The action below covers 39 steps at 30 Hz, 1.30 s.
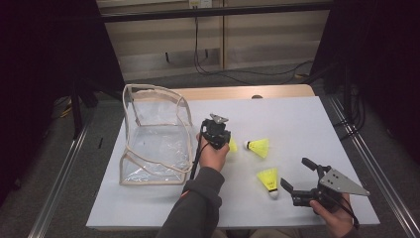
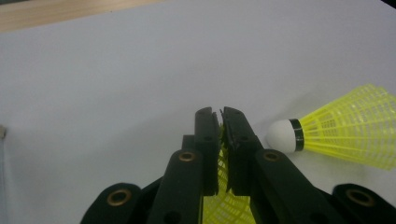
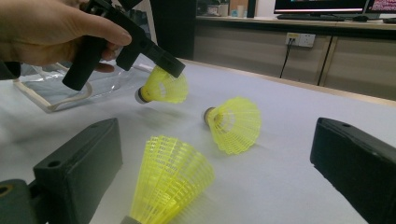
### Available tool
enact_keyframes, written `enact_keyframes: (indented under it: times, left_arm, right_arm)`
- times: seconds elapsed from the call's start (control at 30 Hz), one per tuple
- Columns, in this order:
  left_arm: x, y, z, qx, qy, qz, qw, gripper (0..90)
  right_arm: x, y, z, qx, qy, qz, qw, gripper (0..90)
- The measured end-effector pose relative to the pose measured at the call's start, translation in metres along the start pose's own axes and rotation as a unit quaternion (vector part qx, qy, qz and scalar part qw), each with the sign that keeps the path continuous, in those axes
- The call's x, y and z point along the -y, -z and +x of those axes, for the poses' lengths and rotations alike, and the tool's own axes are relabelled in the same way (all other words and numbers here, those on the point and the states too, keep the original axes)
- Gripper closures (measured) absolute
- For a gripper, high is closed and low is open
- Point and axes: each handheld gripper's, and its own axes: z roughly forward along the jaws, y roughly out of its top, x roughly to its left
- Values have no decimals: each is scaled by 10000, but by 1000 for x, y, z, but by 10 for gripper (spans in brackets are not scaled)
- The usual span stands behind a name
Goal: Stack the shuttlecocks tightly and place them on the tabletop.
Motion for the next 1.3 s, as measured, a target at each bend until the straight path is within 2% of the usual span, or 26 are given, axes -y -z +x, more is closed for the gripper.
enact_keyframes:
  times: [0.27,0.43,0.47,0.53,1.3]
  left_arm:
    - [-1,-10,6,-18,-19,10,10000,846]
    - [-1,-13,4,2,-101,5,9999,842]
    - [-1,-14,4,6,-167,6,9999,841]
    - [-1,-15,3,7,-123,-4,9999,840]
    - [2,-24,4,-23,-377,36,9993,812]
  right_arm:
    - [0,0,0,8,-11,7,10000,16]
    - [0,0,0,1,9,11,10000,16]
    - [0,0,0,6,4,22,10000,16]
    - [0,0,0,9,14,22,10000,16]
    - [0,0,0,5,12,18,10000,16]
